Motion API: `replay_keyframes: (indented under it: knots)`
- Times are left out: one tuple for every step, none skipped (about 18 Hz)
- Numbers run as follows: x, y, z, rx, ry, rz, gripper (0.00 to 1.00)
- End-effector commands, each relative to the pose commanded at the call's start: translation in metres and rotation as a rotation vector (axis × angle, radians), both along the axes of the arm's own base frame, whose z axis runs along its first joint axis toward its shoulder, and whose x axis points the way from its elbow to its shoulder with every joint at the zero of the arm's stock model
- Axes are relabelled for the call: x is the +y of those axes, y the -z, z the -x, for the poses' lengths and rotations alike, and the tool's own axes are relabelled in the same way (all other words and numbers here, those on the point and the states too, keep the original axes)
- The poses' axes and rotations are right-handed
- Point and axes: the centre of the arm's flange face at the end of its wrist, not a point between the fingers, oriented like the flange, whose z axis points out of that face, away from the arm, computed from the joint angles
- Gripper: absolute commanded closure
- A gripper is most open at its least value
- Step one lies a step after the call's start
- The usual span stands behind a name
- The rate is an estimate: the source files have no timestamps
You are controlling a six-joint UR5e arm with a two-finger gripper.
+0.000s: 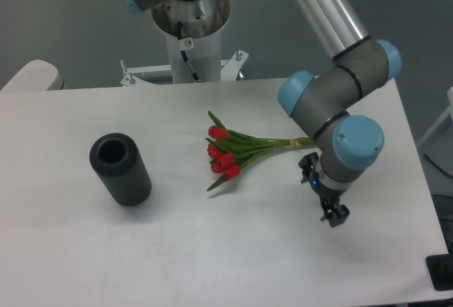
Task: Pick up the flowers from the table
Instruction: 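Lower the gripper onto the tulip stems and close it around them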
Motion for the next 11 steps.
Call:
replay_keyframes:
  knots:
    - [-0.010, -0.001, -0.006, -0.008, 0.015, 0.002, 0.00]
    - [-0.020, 0.002, -0.013, -0.019, 0.027, 0.004, 0.00]
    - [-0.028, 0.007, -0.020, -0.032, 0.046, 0.008, 0.00]
    - [-0.030, 0.009, -0.025, -0.040, 0.062, 0.009, 0.00]
    - [-0.032, 0.012, -0.027, -0.047, 0.069, 0.014, 0.00]
    - [-0.034, 0.010, -0.030, -0.048, 0.069, 0.016, 0.00]
    - [-0.038, 0.014, -0.036, -0.059, 0.067, 0.022, 0.00]
    - [-0.041, 0.018, -0.044, -0.071, 0.067, 0.028, 0.00]
    - [-0.046, 0.025, -0.053, -0.089, 0.067, 0.037, 0.00]
    - [-0.049, 0.031, -0.062, -0.105, 0.056, 0.043, 0.00]
    - [-0.052, 0.036, -0.068, -0.119, 0.060, 0.050, 0.00]
